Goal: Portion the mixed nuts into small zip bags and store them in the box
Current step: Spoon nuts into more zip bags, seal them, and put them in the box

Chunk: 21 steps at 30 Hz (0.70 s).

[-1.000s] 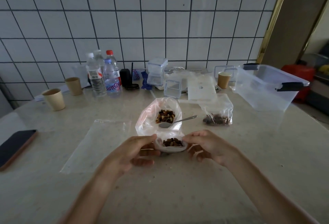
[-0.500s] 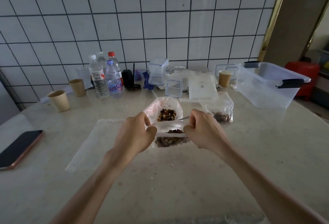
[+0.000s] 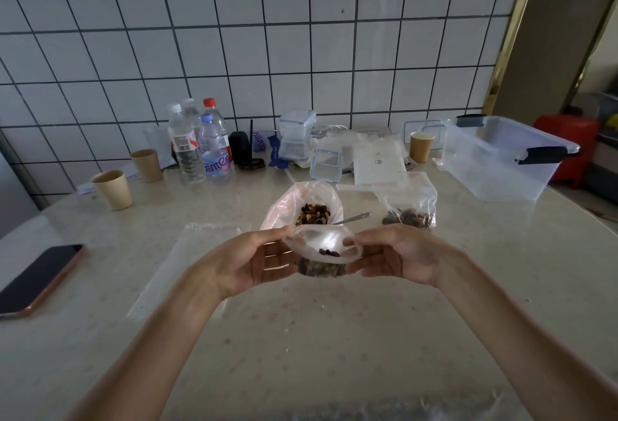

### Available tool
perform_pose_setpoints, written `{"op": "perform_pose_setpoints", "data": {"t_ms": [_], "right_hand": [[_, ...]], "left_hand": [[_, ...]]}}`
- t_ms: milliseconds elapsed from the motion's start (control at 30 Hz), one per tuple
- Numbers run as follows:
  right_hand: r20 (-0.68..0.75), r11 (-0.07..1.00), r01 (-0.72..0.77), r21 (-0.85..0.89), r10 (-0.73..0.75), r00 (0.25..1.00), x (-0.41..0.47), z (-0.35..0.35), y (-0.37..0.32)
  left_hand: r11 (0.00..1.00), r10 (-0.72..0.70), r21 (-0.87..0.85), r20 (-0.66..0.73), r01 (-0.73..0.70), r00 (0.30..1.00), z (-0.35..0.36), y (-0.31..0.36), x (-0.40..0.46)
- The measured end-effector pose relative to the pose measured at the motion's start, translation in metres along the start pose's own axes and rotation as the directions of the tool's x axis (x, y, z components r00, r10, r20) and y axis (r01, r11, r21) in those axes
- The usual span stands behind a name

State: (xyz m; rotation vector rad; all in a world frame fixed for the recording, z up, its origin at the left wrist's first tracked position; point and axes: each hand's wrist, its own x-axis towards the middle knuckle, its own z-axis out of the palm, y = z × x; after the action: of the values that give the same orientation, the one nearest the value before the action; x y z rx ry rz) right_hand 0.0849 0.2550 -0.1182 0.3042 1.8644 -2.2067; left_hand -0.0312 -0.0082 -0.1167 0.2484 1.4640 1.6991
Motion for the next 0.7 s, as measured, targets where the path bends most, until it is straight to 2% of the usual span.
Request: {"op": "perform_pose_setpoints", "data": {"t_ms": [100, 167, 233, 300, 367, 433, 467, 567, 600, 633, 667, 700], "right_hand": [[-0.053, 0.997, 0.07, 0.024, -0.069, 0.996, 0.002, 0.003, 0.001], [-0.122, 0.99, 0.124, -0.067, -0.131, 0.984, 0.002, 0.007, -0.001], [-0.19, 0.954, 0.189, -0.233, -0.235, 0.953, 0.001, 0.013, -0.003], [-0.219, 0.87, 0.264, -0.417, -0.378, 0.899, 0.001, 0.021, -0.002], [-0.203, 0.679, 0.276, -0.68, -0.536, 0.819, -0.001, 0.03, -0.002], [-0.162, 0.404, 0.164, -0.9, -0.658, 0.735, -0.003, 0.039, -0.003], [-0.149, 0.292, 0.082, -0.953, -0.686, 0.712, -0.005, 0.044, -0.004], [-0.088, 0.037, -0.087, -0.996, -0.704, 0.704, -0.005, 0.054, -0.007], [-0.076, 0.005, -0.101, -0.995, -0.697, 0.713, -0.004, 0.055, -0.006], [-0.088, 0.029, -0.094, -0.995, -0.684, 0.724, -0.004, 0.054, -0.006], [-0.136, 0.123, -0.072, -0.99, -0.656, 0.743, -0.003, 0.052, -0.007], [-0.199, 0.273, -0.033, -0.961, -0.608, 0.769, -0.003, 0.05, -0.009]], "left_hand": [[0.986, 0.006, -0.167, 0.059, 0.004, 0.998, -0.004, -0.006, 0.002], [0.979, 0.025, -0.203, 0.07, -0.01, 0.997, -0.004, -0.008, 0.002], [0.993, 0.068, -0.1, 0.017, -0.066, 0.998, 0.001, -0.008, 0.002], [0.99, 0.12, 0.08, -0.084, -0.114, 0.989, 0.008, -0.005, 0.001], [0.944, 0.206, 0.297, -0.205, -0.14, 0.957, 0.013, -0.002, 0.001], [0.848, 0.354, 0.5, -0.288, -0.175, 0.89, 0.019, 0.0, 0.001], [0.768, 0.443, 0.613, -0.295, -0.188, 0.847, 0.022, 0.001, 0.0], [0.397, 0.647, 0.912, -0.197, -0.105, 0.736, 0.032, 0.0, 0.0], [0.334, 0.657, 0.94, -0.179, -0.07, 0.733, 0.033, -0.001, 0.0], [0.341, 0.639, 0.938, -0.181, -0.064, 0.748, 0.034, 0.0, 0.0], [0.407, 0.602, 0.909, -0.194, -0.088, 0.774, 0.035, 0.001, -0.001], [0.5, 0.56, 0.858, -0.214, -0.12, 0.801, 0.035, 0.001, -0.001]]}}
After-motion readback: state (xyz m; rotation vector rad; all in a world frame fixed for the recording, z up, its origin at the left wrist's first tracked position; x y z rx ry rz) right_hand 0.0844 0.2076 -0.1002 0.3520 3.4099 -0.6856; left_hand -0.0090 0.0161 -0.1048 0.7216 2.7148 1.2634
